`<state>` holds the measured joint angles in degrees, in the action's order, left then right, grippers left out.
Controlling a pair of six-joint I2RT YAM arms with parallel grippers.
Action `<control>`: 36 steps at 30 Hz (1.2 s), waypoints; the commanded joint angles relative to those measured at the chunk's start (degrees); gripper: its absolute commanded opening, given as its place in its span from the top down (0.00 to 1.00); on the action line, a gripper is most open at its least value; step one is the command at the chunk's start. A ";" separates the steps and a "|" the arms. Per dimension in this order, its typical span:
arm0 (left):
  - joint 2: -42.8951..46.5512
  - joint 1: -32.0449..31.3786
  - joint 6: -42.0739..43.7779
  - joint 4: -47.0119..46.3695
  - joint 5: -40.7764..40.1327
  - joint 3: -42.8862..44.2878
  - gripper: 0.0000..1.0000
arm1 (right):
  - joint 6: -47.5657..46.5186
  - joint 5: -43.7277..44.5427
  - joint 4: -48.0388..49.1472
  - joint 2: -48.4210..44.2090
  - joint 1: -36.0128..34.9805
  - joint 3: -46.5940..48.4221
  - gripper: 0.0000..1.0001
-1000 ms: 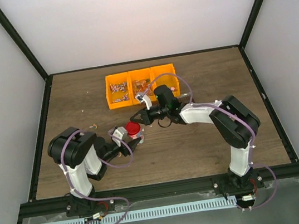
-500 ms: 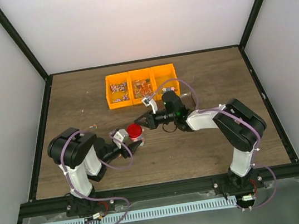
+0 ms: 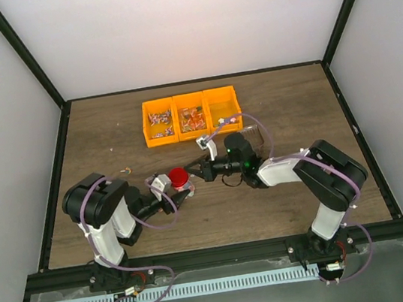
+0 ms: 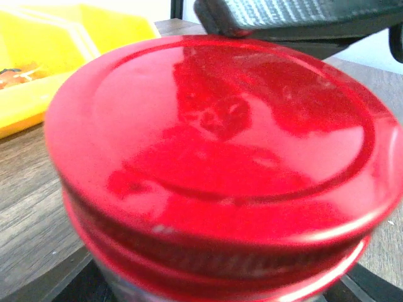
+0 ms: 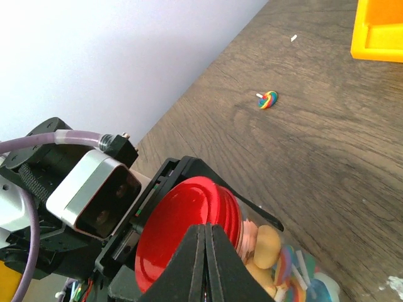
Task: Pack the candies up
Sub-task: Screw the bottle lid onto the packing bottle.
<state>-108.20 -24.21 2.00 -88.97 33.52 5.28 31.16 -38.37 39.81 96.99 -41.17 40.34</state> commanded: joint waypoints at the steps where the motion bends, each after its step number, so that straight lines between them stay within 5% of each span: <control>1: -4.31 0.39 -6.35 -12.53 -4.87 -1.28 0.49 | 1.89 -10.75 -5.67 1.55 -10.76 -3.62 0.99; 15: -4.24 0.39 -6.14 -12.54 -3.82 -1.59 0.49 | 3.08 -5.17 -3.76 -6.15 -12.81 -9.64 0.99; 22: -5.21 0.39 -3.91 -12.54 -1.24 -1.69 0.49 | 2.39 -1.35 -10.47 -14.41 -5.18 -6.86 0.92; 26: -5.52 0.03 -2.40 -12.55 2.09 -1.51 0.50 | -2.88 4.82 -22.85 -15.32 -2.54 0.28 0.72; 30: -5.61 -0.05 -2.04 -12.54 4.76 -0.80 0.50 | -8.95 7.42 -36.17 -11.13 -2.19 10.64 0.68; 36: -6.54 -0.05 -1.67 -12.54 10.65 0.25 0.50 | -12.68 9.84 -43.45 -4.75 -2.16 18.50 0.67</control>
<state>-110.08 -23.66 1.93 -88.95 36.23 7.62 23.29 -31.64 6.57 88.49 -43.51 54.83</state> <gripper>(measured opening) 0.669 0.329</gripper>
